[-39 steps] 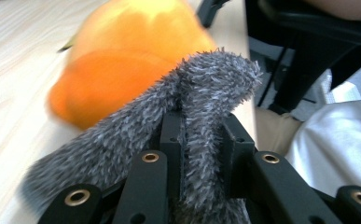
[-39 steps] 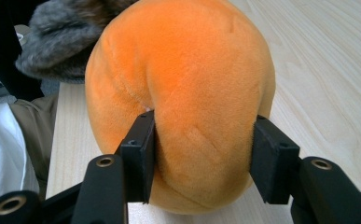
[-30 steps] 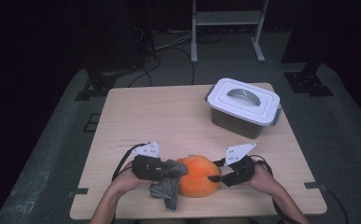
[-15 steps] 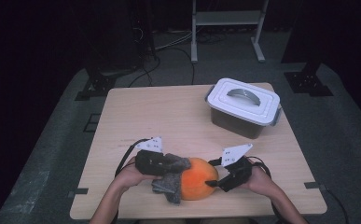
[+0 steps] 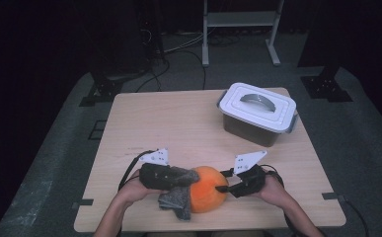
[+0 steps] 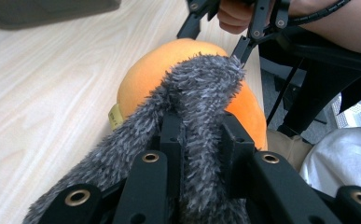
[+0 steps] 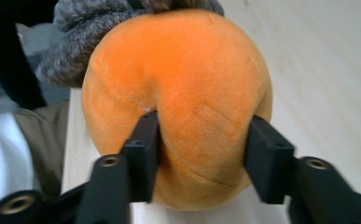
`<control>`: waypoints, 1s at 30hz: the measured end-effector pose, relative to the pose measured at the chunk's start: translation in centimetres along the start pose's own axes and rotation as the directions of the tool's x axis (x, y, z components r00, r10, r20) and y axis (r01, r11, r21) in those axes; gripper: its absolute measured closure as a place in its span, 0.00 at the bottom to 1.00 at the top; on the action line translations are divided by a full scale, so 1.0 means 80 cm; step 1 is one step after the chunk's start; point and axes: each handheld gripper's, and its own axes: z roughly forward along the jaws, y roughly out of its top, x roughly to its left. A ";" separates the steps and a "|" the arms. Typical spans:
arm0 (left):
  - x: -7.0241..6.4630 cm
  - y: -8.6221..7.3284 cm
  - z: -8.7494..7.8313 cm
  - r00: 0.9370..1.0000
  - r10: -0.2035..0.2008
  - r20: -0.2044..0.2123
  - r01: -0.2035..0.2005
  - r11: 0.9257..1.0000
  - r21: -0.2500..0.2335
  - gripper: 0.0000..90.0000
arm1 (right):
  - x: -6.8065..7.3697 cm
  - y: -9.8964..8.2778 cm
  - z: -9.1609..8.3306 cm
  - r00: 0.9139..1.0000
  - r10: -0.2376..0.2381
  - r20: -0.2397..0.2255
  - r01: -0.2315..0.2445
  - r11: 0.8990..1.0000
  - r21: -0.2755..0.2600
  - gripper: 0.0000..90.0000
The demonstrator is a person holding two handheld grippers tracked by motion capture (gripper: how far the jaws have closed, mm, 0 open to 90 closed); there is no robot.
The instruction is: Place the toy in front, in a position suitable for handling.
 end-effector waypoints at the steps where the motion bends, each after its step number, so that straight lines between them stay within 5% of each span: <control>1: 0.000 0.003 -0.002 1.000 0.006 -0.011 -0.006 1.000 0.002 0.83 | 0.002 0.003 -0.003 1.000 -0.019 0.021 0.019 1.000 -0.015 0.59; 7: -0.002 0.032 -0.005 0.999 0.046 -0.026 -0.047 0.999 -0.021 0.83 | 0.004 0.015 -0.016 0.994 -0.079 0.077 0.084 0.994 -0.069 0.60; 10: -0.003 0.034 0.007 0.997 0.070 -0.034 -0.069 0.997 0.046 0.83 | 0.007 0.013 -0.010 0.994 -0.088 0.066 0.091 0.995 -0.047 0.60; 15: -0.007 0.017 0.018 0.999 0.037 0.010 -0.038 0.999 0.039 0.83 | 0.000 0.008 -0.011 1.000 0.009 0.014 -0.009 0.999 -0.034 0.36; 19: -0.015 0.012 0.015 0.998 0.036 0.045 -0.038 0.999 0.033 0.83 | -0.013 0.006 -0.013 0.993 0.113 -0.034 -0.115 0.992 -0.050 0.24; 22: -0.020 0.011 0.016 0.997 0.043 0.064 -0.046 0.998 0.042 0.83 | -0.012 0.003 0.000 0.987 0.134 -0.086 -0.136 0.991 -0.019 0.24; 26: -0.020 0.015 0.011 0.998 0.054 0.035 -0.055 0.998 0.037 0.83 | -0.002 0.006 0.000 0.997 0.059 -0.042 -0.060 0.998 -0.017 0.47; 30: -0.011 0.010 0.005 0.999 0.039 0.019 -0.040 0.999 0.034 0.84 | 0.000 0.004 -0.003 0.999 0.022 -0.037 -0.023 0.999 -0.028 0.53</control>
